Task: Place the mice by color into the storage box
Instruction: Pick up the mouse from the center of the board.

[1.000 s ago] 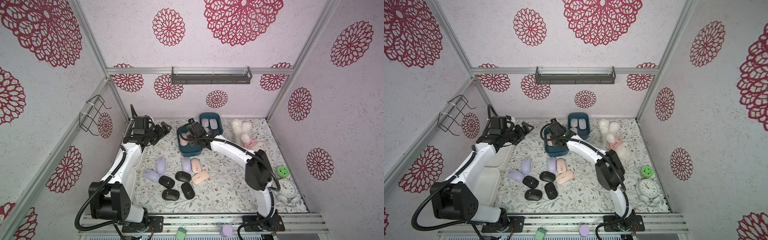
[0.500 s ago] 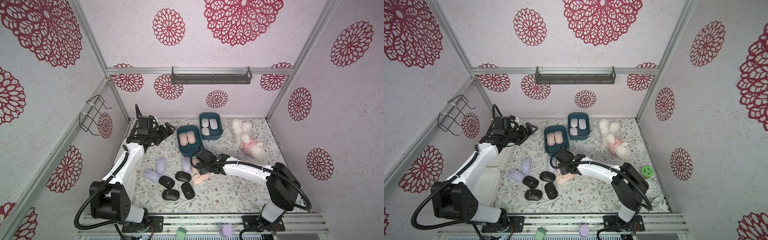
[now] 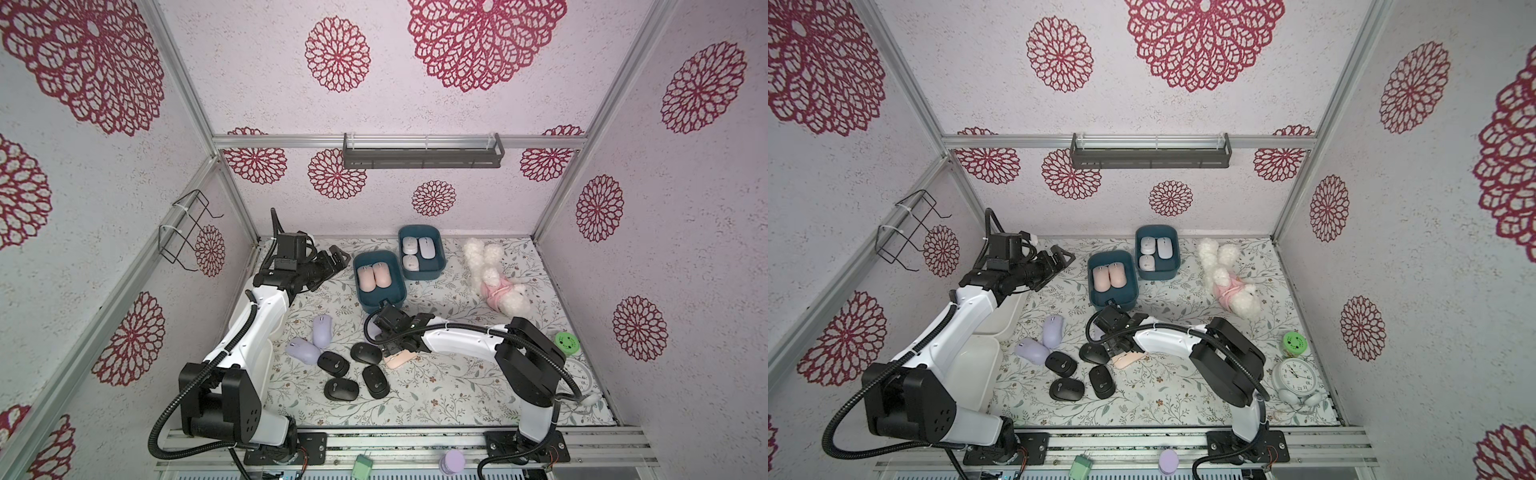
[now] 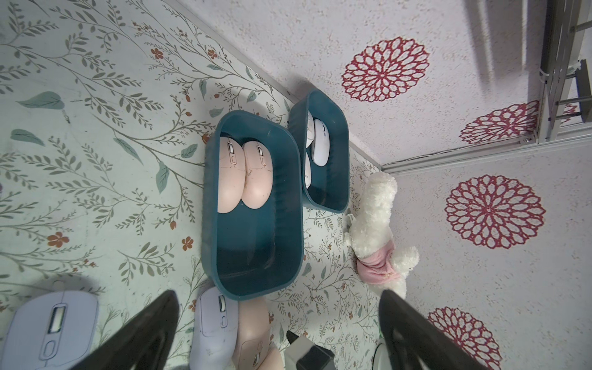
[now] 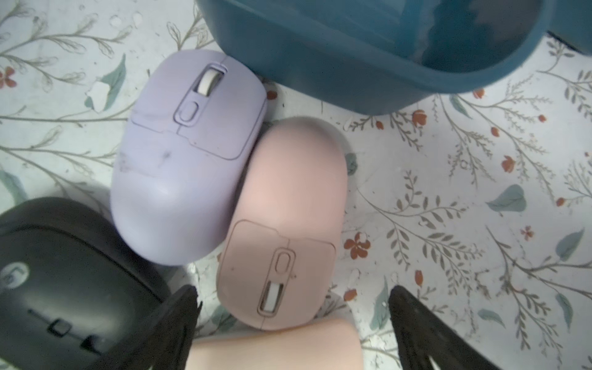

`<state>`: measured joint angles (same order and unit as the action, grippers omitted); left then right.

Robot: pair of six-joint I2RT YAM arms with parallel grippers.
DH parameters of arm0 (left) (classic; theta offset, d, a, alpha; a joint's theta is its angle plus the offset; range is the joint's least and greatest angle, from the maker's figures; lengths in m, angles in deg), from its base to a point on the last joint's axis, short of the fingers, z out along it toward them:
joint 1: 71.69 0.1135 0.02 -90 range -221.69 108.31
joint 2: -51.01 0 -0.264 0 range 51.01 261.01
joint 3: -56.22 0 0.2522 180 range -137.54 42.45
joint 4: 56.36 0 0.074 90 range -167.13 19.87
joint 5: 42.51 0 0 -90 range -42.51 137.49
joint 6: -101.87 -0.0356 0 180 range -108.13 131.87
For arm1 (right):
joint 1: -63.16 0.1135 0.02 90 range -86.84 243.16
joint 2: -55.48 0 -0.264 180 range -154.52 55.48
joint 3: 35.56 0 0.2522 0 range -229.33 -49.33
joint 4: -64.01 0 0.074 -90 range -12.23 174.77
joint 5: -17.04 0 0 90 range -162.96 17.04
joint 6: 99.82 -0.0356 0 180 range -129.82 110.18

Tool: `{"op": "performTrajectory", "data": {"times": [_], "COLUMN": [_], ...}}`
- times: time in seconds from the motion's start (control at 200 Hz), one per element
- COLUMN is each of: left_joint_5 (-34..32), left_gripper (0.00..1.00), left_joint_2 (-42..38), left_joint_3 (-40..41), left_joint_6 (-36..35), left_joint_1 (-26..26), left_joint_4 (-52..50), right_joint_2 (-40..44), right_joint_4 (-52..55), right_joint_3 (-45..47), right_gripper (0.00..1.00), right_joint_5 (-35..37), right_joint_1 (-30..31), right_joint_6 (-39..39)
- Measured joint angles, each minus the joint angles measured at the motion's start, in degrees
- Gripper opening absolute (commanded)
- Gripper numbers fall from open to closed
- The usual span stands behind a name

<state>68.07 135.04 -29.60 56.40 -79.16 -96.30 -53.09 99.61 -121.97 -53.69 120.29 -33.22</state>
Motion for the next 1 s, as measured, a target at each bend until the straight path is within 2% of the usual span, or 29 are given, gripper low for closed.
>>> {"op": "performTrajectory", "data": {"times": [0.19, 0.55, 0.816, 0.996], "left_joint_5": [-0.1, -0.1, -0.1, 0.0], "left_gripper": [0.99, 0.99, 0.99, 0.99], "left_joint_2": [0.0, 0.0, 0.0, 0.0], "left_joint_3": [0.0, 0.0, 0.0, 0.0], "left_joint_6": [-0.1, -0.2, -0.2, -0.2], "left_joint_1": [0.0, 0.0, 0.0, 0.0], "left_joint_4": [-0.3, -0.3, -0.3, -0.3], "right_joint_2": [-2.1, -2.4, -2.1, 0.2], "right_joint_4": [-1.9, -7.2, -10.8, -11.0], "right_joint_3": [0.4, 2.3, 4.3, 7.2], "right_gripper": [0.80, 0.72, 0.56, 0.54], "right_joint_5": [-2.4, -6.3, -7.8, -7.3], "right_joint_1": [-2.3, -4.5, -5.2, -5.2], "right_joint_6": [0.5, 2.8, 4.3, 4.5]}}
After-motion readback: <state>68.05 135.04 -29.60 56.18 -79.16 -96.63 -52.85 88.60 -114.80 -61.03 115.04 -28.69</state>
